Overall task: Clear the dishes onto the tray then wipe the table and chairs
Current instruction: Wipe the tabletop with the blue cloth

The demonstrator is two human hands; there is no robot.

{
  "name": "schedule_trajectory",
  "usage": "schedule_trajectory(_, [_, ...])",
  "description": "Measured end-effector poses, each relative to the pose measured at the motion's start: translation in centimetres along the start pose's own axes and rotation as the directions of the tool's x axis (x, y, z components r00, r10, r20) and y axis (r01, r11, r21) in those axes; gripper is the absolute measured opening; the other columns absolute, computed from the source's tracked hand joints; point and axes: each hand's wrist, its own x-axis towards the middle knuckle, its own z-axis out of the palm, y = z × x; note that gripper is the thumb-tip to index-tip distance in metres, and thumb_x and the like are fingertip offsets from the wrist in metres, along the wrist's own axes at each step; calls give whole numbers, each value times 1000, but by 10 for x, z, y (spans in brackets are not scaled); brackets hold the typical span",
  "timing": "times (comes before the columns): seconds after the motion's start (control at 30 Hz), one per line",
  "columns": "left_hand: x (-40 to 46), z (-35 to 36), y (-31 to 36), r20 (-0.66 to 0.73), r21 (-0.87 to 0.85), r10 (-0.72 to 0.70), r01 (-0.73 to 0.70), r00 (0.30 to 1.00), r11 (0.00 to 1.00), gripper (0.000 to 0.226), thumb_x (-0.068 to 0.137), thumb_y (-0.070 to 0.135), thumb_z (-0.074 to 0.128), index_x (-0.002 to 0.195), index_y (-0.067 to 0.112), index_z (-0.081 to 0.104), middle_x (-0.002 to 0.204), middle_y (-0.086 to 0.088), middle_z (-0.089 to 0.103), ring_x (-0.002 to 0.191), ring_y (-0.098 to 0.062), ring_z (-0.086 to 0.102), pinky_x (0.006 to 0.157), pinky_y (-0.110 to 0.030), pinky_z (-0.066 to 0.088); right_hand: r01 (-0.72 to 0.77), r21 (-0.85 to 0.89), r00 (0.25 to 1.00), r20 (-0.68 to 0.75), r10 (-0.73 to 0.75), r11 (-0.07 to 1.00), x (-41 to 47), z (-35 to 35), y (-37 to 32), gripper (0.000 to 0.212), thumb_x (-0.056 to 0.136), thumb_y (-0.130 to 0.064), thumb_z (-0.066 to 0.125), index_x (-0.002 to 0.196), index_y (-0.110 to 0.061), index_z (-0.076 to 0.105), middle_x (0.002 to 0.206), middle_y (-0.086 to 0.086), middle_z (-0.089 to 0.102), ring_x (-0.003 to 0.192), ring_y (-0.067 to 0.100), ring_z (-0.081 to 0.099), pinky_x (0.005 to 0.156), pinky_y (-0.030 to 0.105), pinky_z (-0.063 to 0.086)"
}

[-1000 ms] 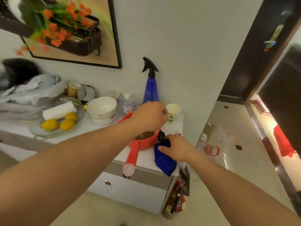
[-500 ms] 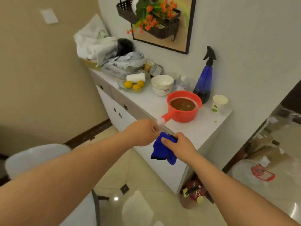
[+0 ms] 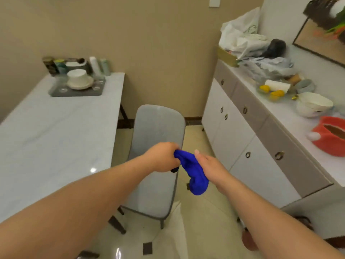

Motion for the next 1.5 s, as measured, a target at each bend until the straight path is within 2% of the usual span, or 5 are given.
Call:
schedule_trajectory(0.5, [-206,-25,-286,-252,-267,-534,472,807,840,17,88,25,61,105,28,61,98,6,68,88,-16,63,72,-32,53,357,-462,910,368,-192,812,15,303,-96,24,95,-33,53,84,-30,75,110,-10,51,115,15,38,94,31,39])
schedule_trajectory(0.77, [-208,-29,-360,-232,-333,-711,633,664,699,31,99,27,51,128,24,62,123,5,66,110,-18,61,88,-28,48,382,-386,916,279,-289,840,90,360,-134,28,97,-35,49,83,-19,67,88,7,68,66,18,62,55,30,45])
schedule_trajectory(0.9, [-184,-28,-385,-124,-288,-756,705,643,648,31,99,32,51,127,24,62,125,6,64,112,-17,59,90,-30,48,533,-615,833,500,-236,581,138,399,-121,50,98,-26,47,148,-27,43,131,3,53,110,27,59,77,34,48])
schedule_trajectory(1.27, [-119,18,-445,52,-307,-871,838,489,452,28,98,28,48,119,21,66,113,3,70,101,-20,63,89,-36,54,835,-324,416,901,-126,444,182,488,-41,60,90,-44,68,143,-35,42,138,1,32,114,25,54,83,41,56])
schedule_trajectory(1.5, [-120,23,-471,93,-324,-887,856,453,403,26,99,27,49,117,20,66,110,2,69,101,-21,63,89,-38,54,709,-479,670,686,-282,518,301,496,-80,47,95,-33,67,139,-24,51,167,-9,12,123,31,51,92,46,52])
